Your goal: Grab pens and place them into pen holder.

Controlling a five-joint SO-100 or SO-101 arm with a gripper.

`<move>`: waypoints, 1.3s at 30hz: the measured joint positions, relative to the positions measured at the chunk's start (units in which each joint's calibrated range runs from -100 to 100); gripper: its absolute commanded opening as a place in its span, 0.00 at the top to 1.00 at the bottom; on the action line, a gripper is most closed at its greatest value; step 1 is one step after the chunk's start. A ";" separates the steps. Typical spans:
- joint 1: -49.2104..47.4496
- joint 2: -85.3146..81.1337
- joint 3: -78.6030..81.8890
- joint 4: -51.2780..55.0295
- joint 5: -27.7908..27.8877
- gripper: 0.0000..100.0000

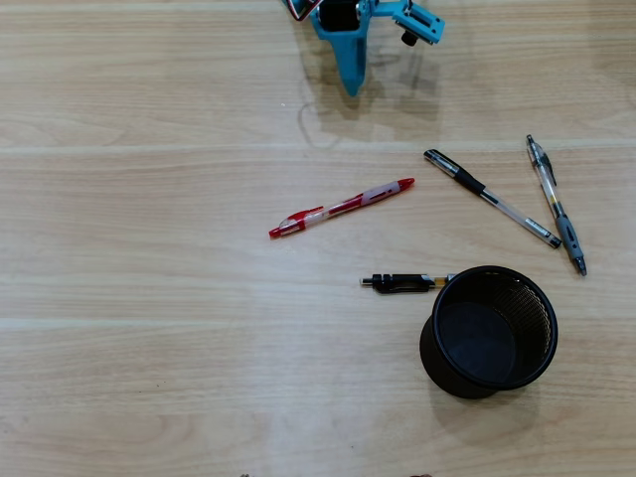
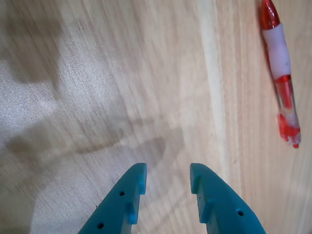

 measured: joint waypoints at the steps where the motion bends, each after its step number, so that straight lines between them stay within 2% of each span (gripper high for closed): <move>1: 0.00 0.00 0.00 0.00 0.00 0.89; 13: 0.00 0.00 0.18 0.00 0.00 0.89; 18: 1.94 0.00 0.18 0.00 -2.61 0.88; 22: 2.95 1.95 -3.98 0.34 -4.80 0.80; 24: 4.05 6.94 -9.83 0.60 -5.32 0.74; 26: 4.39 14.73 -17.26 -0.95 -5.11 0.73; 29: 4.39 29.96 -30.72 -4.22 -0.99 0.73; 33: 4.56 56.54 -47.45 -5.34 8.50 0.73; 39: 4.73 89.72 -63.48 -5.51 20.14 0.73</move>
